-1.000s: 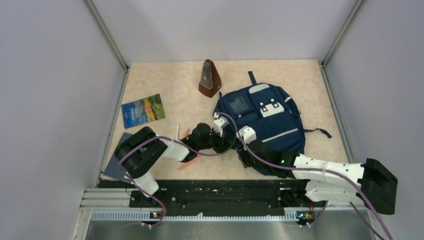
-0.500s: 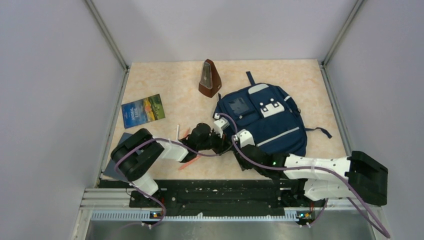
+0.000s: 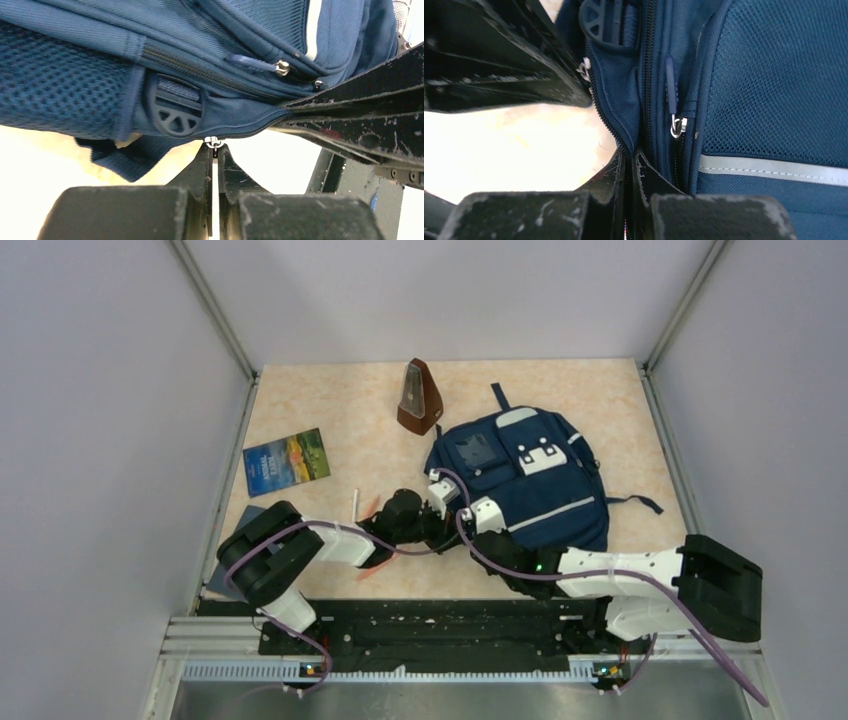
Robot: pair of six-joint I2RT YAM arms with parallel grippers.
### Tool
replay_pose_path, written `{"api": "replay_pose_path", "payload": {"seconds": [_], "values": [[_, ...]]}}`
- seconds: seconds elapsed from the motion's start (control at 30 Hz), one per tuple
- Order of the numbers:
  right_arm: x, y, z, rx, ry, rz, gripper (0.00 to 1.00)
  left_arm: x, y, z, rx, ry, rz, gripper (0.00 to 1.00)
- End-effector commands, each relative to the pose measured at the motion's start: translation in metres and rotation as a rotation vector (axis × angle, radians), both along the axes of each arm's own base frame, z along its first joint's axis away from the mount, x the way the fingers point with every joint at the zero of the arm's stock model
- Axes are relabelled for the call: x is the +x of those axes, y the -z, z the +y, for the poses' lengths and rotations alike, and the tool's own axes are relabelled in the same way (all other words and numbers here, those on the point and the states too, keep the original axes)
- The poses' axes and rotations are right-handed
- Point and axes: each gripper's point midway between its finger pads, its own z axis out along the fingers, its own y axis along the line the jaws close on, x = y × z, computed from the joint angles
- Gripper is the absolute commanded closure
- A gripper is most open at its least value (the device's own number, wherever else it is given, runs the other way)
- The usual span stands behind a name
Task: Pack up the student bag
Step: Adjust the student bag at the center of the board, then zip the student bag at the center of the board.
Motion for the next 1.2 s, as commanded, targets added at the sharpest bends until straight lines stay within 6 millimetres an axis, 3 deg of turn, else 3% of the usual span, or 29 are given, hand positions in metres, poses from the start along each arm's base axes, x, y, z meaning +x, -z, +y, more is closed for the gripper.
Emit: {"api": "replay_pose_path", "payload": {"seconds": [0.0, 0.13, 0.4, 0.53, 0.6, 0.8, 0.93, 1.0, 1.17], "values": [[0.016, -0.053, 0.061, 0.246, -0.141, -0.109, 1.00, -0.024, -0.022, -0.010, -0.077, 0.104, -0.020, 1.00], [0.036, -0.053, 0.071, 0.301, -0.141, -0.094, 1.00, -0.028, -0.027, -0.007, -0.093, 0.099, -0.024, 1.00], [0.065, -0.075, 0.100, 0.334, -0.186, -0.182, 1.00, -0.031, -0.024, 0.004, -0.065, 0.068, -0.022, 1.00], [0.064, -0.079, 0.113, 0.337, -0.223, -0.157, 1.00, -0.026, -0.027, 0.010, -0.042, 0.025, -0.029, 1.00], [0.059, -0.084, 0.114, 0.358, -0.239, -0.138, 0.93, -0.023, -0.025, 0.013, -0.022, -0.001, -0.026, 1.00], [0.036, -0.087, 0.084, 0.419, -0.201, -0.089, 0.56, -0.019, -0.020, 0.017, 0.004, -0.040, -0.012, 1.00], [0.018, -0.085, 0.058, 0.400, -0.178, -0.035, 0.39, -0.014, -0.016, 0.019, 0.027, -0.066, -0.005, 1.00], [0.009, -0.085, 0.048, 0.376, -0.195, -0.011, 0.35, -0.011, -0.017, 0.018, 0.032, -0.070, -0.005, 1.00], [-0.007, -0.075, 0.017, 0.267, -0.172, 0.065, 0.34, -0.008, -0.018, 0.015, 0.049, -0.066, -0.002, 1.00]]}}
